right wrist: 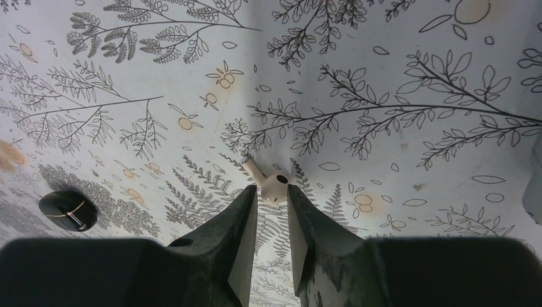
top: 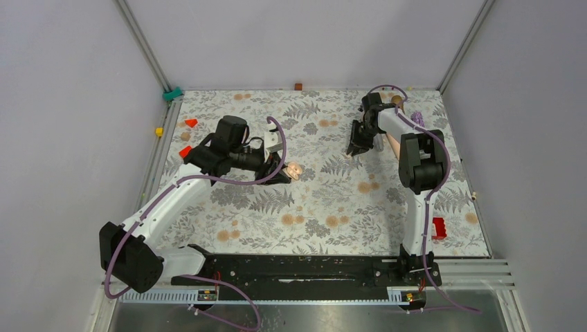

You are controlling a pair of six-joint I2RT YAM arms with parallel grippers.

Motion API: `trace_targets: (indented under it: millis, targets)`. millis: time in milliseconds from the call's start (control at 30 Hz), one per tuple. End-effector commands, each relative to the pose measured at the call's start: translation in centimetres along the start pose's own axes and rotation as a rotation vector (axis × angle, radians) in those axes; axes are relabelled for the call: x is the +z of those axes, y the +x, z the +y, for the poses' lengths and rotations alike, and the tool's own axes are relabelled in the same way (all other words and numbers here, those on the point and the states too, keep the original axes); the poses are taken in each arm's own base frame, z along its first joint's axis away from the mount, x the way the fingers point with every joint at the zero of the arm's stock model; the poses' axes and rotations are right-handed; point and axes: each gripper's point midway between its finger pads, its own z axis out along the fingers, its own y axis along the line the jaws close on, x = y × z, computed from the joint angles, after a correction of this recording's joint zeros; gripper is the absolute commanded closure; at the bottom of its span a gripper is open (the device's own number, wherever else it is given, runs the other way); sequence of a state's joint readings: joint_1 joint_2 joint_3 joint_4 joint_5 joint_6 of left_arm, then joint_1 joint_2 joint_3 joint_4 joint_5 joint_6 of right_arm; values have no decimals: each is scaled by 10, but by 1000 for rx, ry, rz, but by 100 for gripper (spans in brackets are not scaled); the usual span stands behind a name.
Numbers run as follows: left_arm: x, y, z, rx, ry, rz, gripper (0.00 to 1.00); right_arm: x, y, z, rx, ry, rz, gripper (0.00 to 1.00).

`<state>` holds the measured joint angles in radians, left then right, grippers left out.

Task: Insert the wireless bluetooth earbuds into the charging case
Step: Pick up the earbud from the center of the board.

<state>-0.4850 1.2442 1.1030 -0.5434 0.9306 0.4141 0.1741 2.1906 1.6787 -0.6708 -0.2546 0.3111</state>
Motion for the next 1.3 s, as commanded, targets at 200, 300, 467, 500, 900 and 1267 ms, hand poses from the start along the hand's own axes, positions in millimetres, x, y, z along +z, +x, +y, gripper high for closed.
trace_targets:
  millis: [200, 300, 467, 500, 900, 1267]
  targets:
    - [-4, -19, -10, 78, 36, -68, 100, -1, 2, 5, -14, 22, 26, 66]
    - [-4, -21, -11, 81, 38, -75, 100, 2, 8, 6, -20, 20, 44, 67]
    - [-5, -22, -13, 84, 43, -82, 100, 4, 7, 6, -34, 40, 42, 67]
    - [-6, -23, -14, 86, 44, -84, 100, 4, 7, 6, -36, 43, 41, 67]
    - [-7, -26, -19, 100, 54, -102, 100, 2, 3, 7, -72, 55, 27, 74]
    - [4, -17, 6, 27, -21, -89, 100, -94, -16, 28, -528, 104, -276, 74]
